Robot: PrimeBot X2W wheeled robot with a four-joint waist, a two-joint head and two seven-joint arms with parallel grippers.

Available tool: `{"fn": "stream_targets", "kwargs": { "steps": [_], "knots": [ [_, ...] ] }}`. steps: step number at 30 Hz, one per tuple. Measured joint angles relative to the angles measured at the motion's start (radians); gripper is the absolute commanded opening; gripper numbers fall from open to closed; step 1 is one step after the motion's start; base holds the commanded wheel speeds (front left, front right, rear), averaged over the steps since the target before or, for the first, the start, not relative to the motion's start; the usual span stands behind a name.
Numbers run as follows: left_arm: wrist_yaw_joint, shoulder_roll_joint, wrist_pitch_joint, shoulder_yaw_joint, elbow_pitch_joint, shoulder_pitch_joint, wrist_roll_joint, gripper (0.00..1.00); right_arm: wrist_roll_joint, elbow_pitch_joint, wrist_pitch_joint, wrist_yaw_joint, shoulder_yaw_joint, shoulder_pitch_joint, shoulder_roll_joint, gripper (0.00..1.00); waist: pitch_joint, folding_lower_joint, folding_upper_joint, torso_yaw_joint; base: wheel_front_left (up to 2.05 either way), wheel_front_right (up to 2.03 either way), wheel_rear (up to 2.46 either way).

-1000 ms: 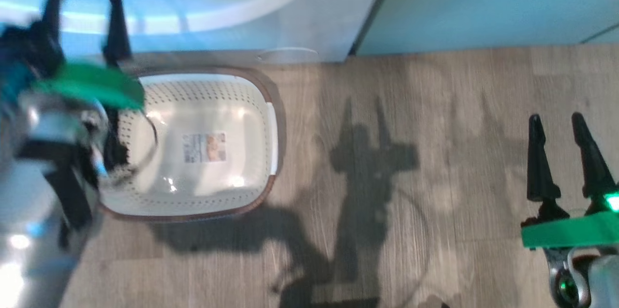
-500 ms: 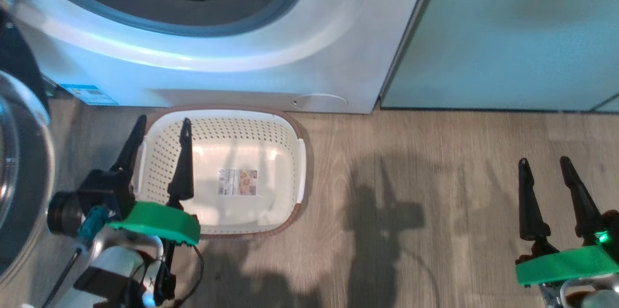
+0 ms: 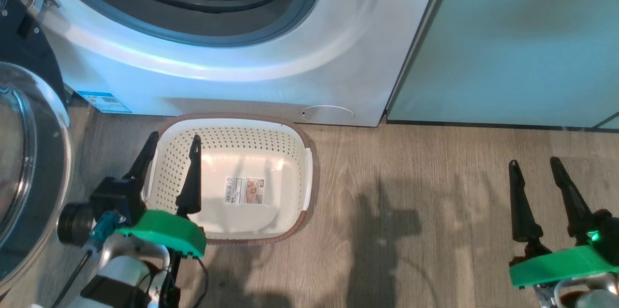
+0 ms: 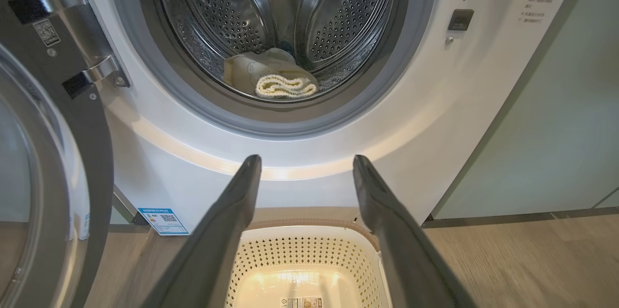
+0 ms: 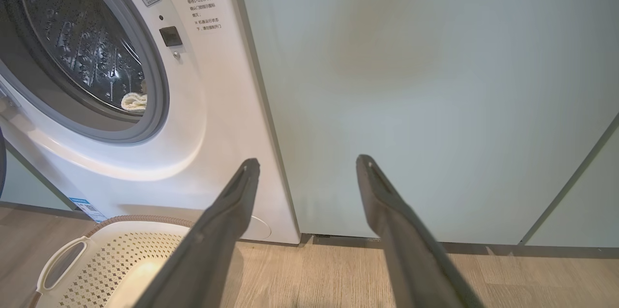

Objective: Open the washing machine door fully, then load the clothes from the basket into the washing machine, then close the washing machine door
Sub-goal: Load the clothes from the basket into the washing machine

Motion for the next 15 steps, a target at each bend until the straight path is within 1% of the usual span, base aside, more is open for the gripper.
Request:
{"fn": "stream_targets", "kwargs": {
  "steps": [15],
  "knots": [
    [-0.002,-0.001,0.003,-0.01,0.006,-0.01,-0.01,1.0,0.0,-0.001,0.0,0.0,0.02,-0.003,0.0,1.0,0.029,0.0001,0.0,-0.002,0.0,0.0,0.0]
  ]
}}
